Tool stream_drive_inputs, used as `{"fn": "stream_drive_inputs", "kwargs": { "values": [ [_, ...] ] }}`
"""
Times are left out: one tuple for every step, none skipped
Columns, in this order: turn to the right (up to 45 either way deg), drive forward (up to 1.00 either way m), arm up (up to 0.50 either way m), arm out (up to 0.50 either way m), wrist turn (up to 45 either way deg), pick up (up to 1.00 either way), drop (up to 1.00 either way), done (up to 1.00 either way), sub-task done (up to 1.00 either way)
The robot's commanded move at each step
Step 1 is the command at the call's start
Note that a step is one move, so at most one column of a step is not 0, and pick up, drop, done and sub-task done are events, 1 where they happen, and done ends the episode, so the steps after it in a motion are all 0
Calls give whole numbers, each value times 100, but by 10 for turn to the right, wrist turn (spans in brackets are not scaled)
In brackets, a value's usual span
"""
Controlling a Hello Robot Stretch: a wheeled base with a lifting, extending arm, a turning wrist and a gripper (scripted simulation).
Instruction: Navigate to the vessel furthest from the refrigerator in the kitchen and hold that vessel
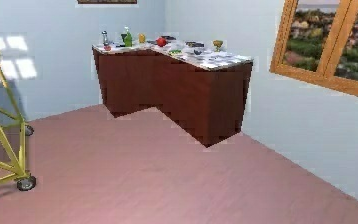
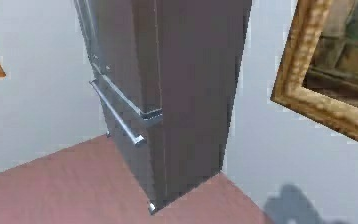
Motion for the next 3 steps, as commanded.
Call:
{"fn": "stream_drive_inputs", "kwargs": {
  "values": [
    [0,100,0,0,0,0,0,0,0],
    [-90,0,0,0,0,0,0,0,0],
    [0,40,0,0,0,0,0,0,0]
  ]
}}
